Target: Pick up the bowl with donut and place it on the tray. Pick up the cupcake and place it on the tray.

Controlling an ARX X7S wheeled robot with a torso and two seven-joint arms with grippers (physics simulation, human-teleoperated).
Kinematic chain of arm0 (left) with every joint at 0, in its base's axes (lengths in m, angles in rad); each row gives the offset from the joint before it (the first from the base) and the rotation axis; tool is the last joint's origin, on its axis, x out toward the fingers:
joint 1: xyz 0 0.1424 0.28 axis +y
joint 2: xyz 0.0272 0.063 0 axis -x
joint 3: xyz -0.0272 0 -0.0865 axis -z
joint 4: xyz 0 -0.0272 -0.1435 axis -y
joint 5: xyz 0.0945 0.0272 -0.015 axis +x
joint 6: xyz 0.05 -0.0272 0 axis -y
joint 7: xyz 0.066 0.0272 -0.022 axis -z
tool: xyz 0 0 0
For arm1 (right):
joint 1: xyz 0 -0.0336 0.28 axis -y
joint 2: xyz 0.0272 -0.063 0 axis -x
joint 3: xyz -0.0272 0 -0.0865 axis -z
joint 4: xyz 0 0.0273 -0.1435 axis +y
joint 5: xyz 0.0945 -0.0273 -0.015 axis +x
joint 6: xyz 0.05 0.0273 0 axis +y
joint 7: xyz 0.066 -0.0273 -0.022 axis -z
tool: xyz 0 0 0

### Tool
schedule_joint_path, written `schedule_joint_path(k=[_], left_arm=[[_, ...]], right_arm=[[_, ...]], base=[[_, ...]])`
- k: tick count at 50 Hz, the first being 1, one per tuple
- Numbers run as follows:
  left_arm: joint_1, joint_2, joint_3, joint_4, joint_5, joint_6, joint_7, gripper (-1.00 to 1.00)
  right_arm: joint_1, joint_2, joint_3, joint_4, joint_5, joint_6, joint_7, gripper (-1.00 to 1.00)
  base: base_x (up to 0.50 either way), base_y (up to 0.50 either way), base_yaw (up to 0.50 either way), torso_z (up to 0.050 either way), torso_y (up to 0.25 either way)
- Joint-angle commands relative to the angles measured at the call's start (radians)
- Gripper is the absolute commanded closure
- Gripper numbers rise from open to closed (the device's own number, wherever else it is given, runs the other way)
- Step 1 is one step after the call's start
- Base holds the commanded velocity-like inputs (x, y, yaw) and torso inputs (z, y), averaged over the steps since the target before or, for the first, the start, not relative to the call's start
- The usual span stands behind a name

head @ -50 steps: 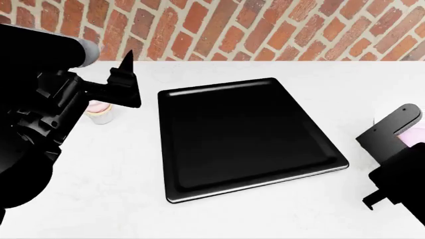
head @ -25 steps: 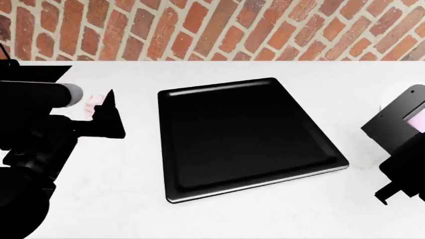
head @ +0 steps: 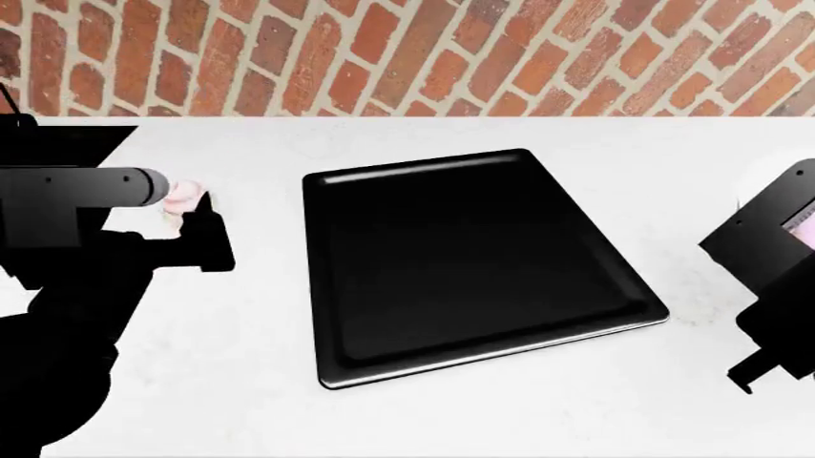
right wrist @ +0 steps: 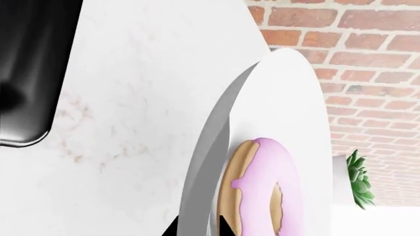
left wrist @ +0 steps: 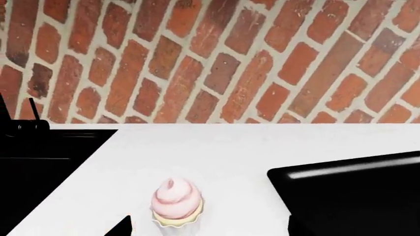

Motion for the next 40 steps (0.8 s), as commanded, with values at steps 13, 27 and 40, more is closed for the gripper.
schedule_joint_path(k=[13, 27, 40], left_arm=[[-0.095, 0.03, 0.124, -0.164, 0.094, 0.017, 0.02, -1.0], [-0.108, 0.057, 0.137, -0.268, 0.126, 0.06, 0.037, -1.0], [-0.139, 0.092, 0.147, -0.386, 0.163, 0.113, 0.049, -1.0]], right_arm=[[0.025, 0.02, -0.03, -0.014, -0.07, -0.025, -0.005, 1.0], [0.034, 0.018, -0.039, -0.013, -0.069, -0.028, -0.008, 1.0], [0.033, 0.021, -0.049, -0.013, -0.099, -0.042, -0.033, 1.0]], base=[[0.0, 0.0, 0.0, 0.0, 0.001], [0.0, 0.0, 0.0, 0.0, 0.001], [0.0, 0.0, 0.0, 0.001, 0.001]])
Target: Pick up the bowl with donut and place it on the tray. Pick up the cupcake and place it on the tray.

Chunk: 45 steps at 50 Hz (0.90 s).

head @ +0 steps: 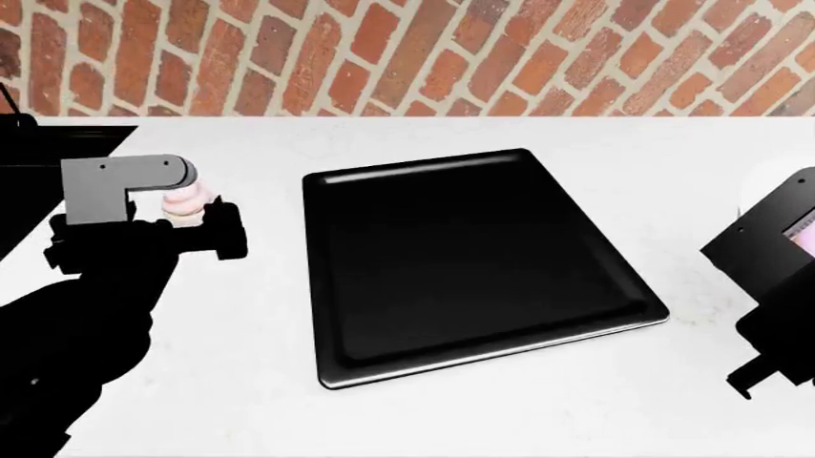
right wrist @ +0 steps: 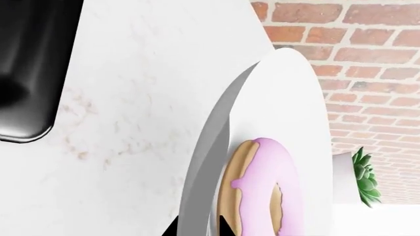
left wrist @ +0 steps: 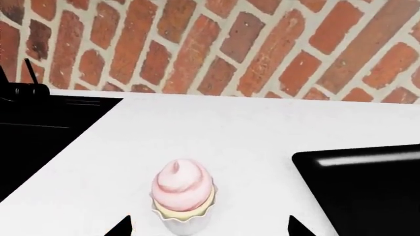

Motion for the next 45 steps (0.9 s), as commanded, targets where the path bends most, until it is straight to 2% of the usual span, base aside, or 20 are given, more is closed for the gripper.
schedule_joint_path(k=[1, 21, 45], left_arm=[[-0.027, 0.028, 0.012, -0.097, 0.031, 0.042, 0.013, -1.0], [-0.122, 0.068, 0.083, -0.267, 0.111, 0.102, 0.044, -1.0], [-0.163, 0.094, 0.103, -0.426, 0.165, 0.16, 0.047, -1.0]], right_arm=[[0.028, -0.001, 0.001, 0.002, -0.076, 0.007, -0.01, 1.0], [0.024, -0.011, -0.016, 0.01, -0.11, -0.008, -0.042, 1.0], [0.029, -0.002, -0.027, 0.008, -0.111, -0.016, -0.042, 1.0]], base=[[0.0, 0.0, 0.0, 0.0, 0.0], [0.0, 0.0, 0.0, 0.0, 0.001], [0.0, 0.0, 0.0, 0.0, 0.0]])
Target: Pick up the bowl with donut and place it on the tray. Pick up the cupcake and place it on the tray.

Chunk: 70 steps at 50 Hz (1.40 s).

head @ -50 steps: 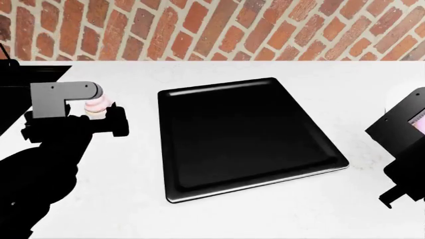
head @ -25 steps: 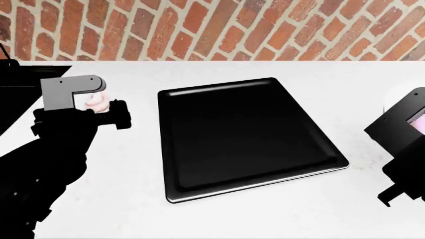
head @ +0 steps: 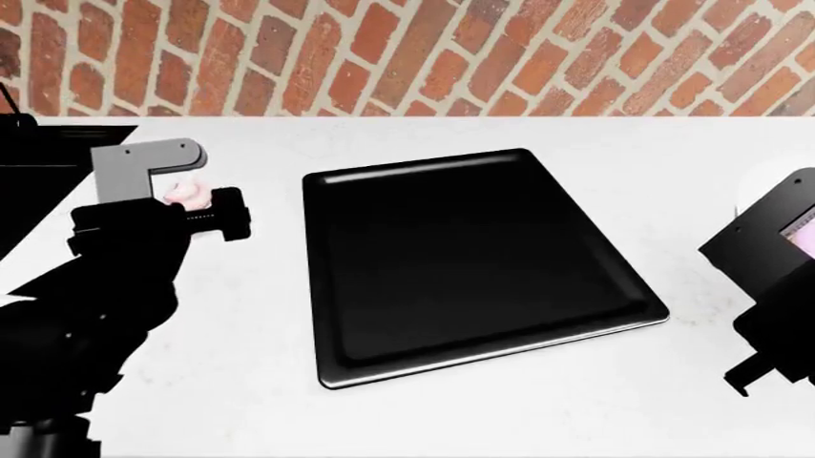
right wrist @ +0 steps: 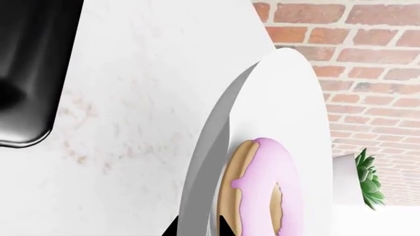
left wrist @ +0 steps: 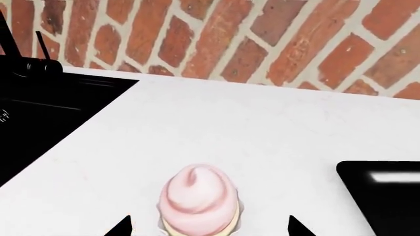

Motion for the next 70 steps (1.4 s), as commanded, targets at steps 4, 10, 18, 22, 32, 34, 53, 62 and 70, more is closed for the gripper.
schedule_joint_path(k=[4, 10, 18, 22, 32, 34, 53, 62, 70], left_arm=[[-0.014, 0.014, 0.015, -0.084, 0.027, 0.036, 0.011, -1.0], [-0.014, 0.017, 0.016, -0.114, 0.031, 0.051, 0.021, -1.0], [-0.021, 0.022, 0.027, -0.149, 0.037, 0.067, 0.041, -1.0], [-0.028, 0.029, 0.038, -0.175, 0.046, 0.078, 0.052, -1.0], [-0.067, 0.057, 0.06, -0.286, 0.08, 0.132, 0.074, -1.0], [-0.074, 0.063, 0.062, -0.31, 0.086, 0.146, 0.079, -1.0], [-0.124, 0.105, 0.076, -0.462, 0.119, 0.237, 0.112, -1.0], [-0.142, 0.112, 0.075, -0.51, 0.129, 0.263, 0.112, -1.0], [-0.156, 0.123, 0.085, -0.54, 0.136, 0.277, 0.126, -1.0]], right_arm=[[0.024, -0.003, 0.0, 0.005, -0.063, 0.009, 0.003, 1.0], [0.025, -0.006, -0.004, 0.009, -0.065, 0.008, 0.002, 1.0], [0.022, -0.011, -0.009, 0.012, -0.065, 0.003, 0.004, 1.0], [0.017, -0.009, -0.013, 0.012, -0.066, -0.003, 0.007, 1.0], [0.015, -0.008, -0.021, 0.015, -0.074, -0.011, 0.002, 1.0], [0.014, -0.008, -0.022, 0.016, -0.075, -0.012, 0.002, 1.0], [0.013, -0.003, -0.03, 0.019, -0.079, -0.027, 0.001, 1.0], [0.015, -0.005, -0.035, 0.025, -0.092, -0.031, -0.012, 1.0], [0.011, -0.007, -0.039, 0.027, -0.091, -0.038, -0.009, 1.0]], base=[[0.0, 0.0, 0.0, 0.003, 0.003], [0.0, 0.0, 0.0, 0.0, 0.0], [0.0, 0.0, 0.0, 0.0, 0.001], [0.0, 0.0, 0.0, 0.0, 0.0], [0.0, 0.0, 0.0, 0.0, 0.001], [0.0, 0.0, 0.0, 0.0, 0.0], [0.0, 0.0, 0.0, 0.001, 0.001], [0.0, 0.0, 0.0, 0.0, 0.001], [0.0, 0.0, 0.0, 0.0, 0.0]])
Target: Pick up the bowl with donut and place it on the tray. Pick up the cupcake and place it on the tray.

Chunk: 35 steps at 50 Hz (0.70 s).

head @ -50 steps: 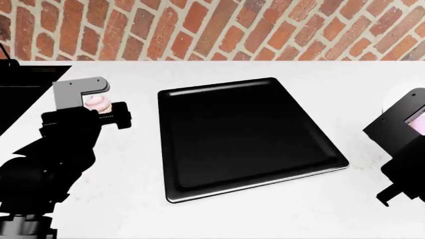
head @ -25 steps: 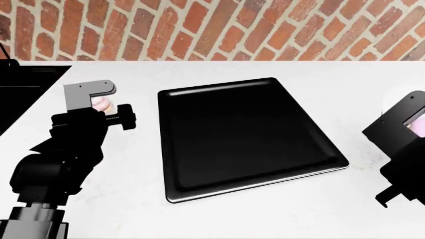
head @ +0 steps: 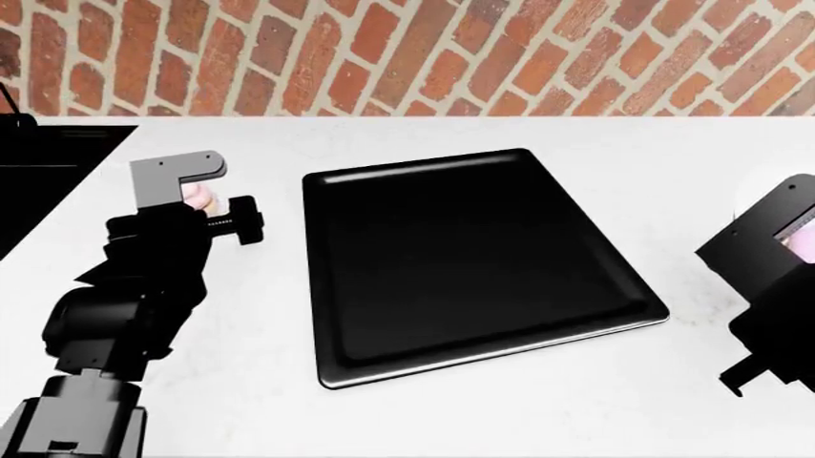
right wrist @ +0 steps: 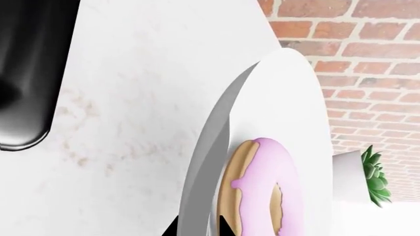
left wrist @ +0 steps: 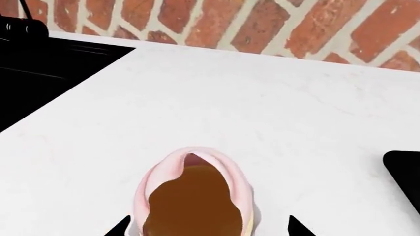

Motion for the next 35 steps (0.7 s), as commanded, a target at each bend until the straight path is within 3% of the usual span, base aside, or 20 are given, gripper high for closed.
schedule_joint_path(k=[1, 2, 20, 35], left_arm=[[-0.019, 0.015, 0.012, -0.046, 0.005, 0.026, 0.019, -1.0], [-0.018, 0.015, 0.014, -0.042, 0.005, 0.025, 0.02, 1.0], [0.011, -0.001, 0.013, 0.04, 0.003, 0.025, -0.005, 1.0], [0.115, -0.091, -0.045, 0.51, -0.123, -0.166, -0.1, 1.0]], right_arm=[[0.021, -0.002, 0.003, 0.004, -0.056, 0.008, 0.012, 1.0], [0.02, -0.002, 0.002, 0.003, -0.056, 0.007, 0.011, 1.0], [0.014, 0.016, -0.002, -0.017, -0.054, -0.009, 0.016, 1.0], [0.032, 0.045, 0.013, -0.063, -0.022, -0.017, 0.043, 1.0]], base=[[0.0, 0.0, 0.0, 0.01, 0.0], [0.0, 0.0, 0.0, 0.0, 0.01], [0.0, 0.0, 0.0, 0.0, 0.001], [0.0, 0.0, 0.0, 0.001, 0.001]])
